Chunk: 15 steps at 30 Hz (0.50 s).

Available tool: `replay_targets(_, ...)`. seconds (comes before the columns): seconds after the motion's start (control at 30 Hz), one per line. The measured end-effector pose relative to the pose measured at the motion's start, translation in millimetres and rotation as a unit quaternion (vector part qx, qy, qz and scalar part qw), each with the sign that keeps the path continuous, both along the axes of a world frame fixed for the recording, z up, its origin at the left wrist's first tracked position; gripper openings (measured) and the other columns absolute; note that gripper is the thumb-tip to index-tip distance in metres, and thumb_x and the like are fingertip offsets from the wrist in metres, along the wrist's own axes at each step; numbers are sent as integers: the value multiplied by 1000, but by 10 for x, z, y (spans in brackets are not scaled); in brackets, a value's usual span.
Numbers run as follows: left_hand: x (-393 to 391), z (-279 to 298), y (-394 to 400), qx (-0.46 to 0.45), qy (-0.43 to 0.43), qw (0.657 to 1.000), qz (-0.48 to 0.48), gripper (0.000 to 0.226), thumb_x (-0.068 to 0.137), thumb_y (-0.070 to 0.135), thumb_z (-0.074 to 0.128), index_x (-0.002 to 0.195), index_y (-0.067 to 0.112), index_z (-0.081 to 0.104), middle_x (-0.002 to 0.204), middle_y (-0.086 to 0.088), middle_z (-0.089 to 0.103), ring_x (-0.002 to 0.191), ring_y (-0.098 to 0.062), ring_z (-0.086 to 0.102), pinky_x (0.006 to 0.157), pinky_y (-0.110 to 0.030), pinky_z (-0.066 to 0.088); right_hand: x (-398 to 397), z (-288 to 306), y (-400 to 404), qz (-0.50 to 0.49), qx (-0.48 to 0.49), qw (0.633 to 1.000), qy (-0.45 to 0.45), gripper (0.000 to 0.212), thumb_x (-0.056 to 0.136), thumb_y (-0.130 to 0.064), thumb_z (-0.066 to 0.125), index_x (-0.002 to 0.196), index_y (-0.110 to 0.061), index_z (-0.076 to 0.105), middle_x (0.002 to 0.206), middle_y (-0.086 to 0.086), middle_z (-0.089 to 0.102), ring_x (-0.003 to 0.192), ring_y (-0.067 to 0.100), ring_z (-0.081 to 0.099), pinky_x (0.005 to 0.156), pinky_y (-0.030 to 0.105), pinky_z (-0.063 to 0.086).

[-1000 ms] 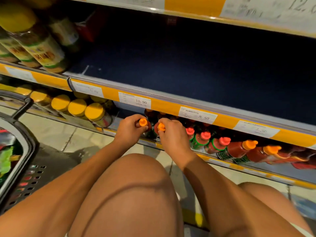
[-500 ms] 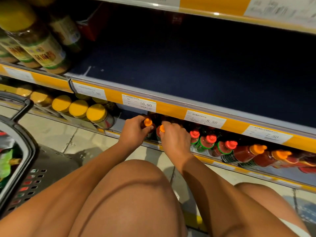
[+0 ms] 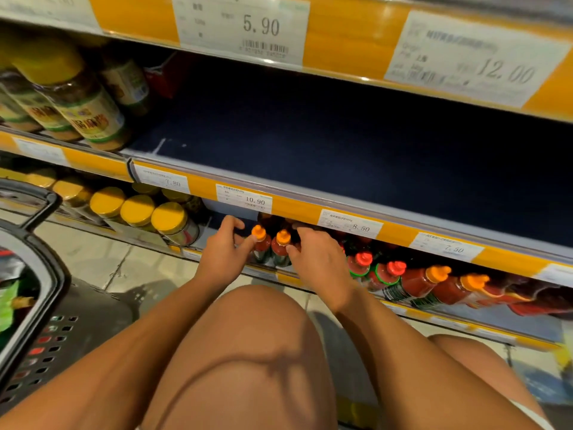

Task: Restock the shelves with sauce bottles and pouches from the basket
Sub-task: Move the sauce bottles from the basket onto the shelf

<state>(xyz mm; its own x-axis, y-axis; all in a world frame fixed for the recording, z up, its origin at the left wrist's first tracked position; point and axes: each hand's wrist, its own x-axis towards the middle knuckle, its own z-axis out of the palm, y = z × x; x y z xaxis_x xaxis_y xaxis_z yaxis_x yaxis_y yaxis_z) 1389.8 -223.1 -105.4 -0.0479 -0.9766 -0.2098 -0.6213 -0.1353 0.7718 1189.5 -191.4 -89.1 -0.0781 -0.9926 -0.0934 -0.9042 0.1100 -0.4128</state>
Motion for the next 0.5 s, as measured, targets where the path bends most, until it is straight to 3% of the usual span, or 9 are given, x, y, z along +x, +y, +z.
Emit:
replay_targets(0.07, 75, 107, 97, -10, 28, 999, 23, 20, 96, 43, 68, 106, 31, 56, 85, 5, 70, 78, -15, 72, 76, -53, 61, -156, 174, 46, 24, 51, 998, -31, 32, 96, -40, 65, 125, -27, 63, 113, 1, 70, 103, 28, 67, 78, 40, 54)
replay_targets(0.23, 79, 600, 308, -38, 81, 995, -31, 2, 97, 31, 68, 97, 33, 68, 86, 4, 74, 82, -15, 74, 77, -55, 62, -546, 715, 345, 74, 134, 988, -13, 62, 92, -45, 71, 148, -30, 49, 144, 1, 54, 131, 28, 52, 104, 48, 48)
replay_targets(0.4, -308, 1384, 566, -79, 88, 985, -129, 8, 98, 26, 72, 104, 30, 72, 93, 3, 75, 91, -15, 72, 83, -44, 61, -954, 1369, 890, 77, 132, 987, -36, 55, 91, -47, 70, 142, -32, 55, 139, -4, 60, 119, 20, 59, 88, 33, 46)
replay_targets(0.5, -671, 1865, 800, -107, 81, 967, -216, 11, 98, 25, 71, 108, 29, 73, 100, 9, 77, 93, -4, 71, 75, -28, 59, -1307, 1741, 1486, 45, 86, 994, -41, 54, 92, -50, 70, 141, -35, 55, 137, -7, 60, 121, 16, 58, 100, 37, 49)
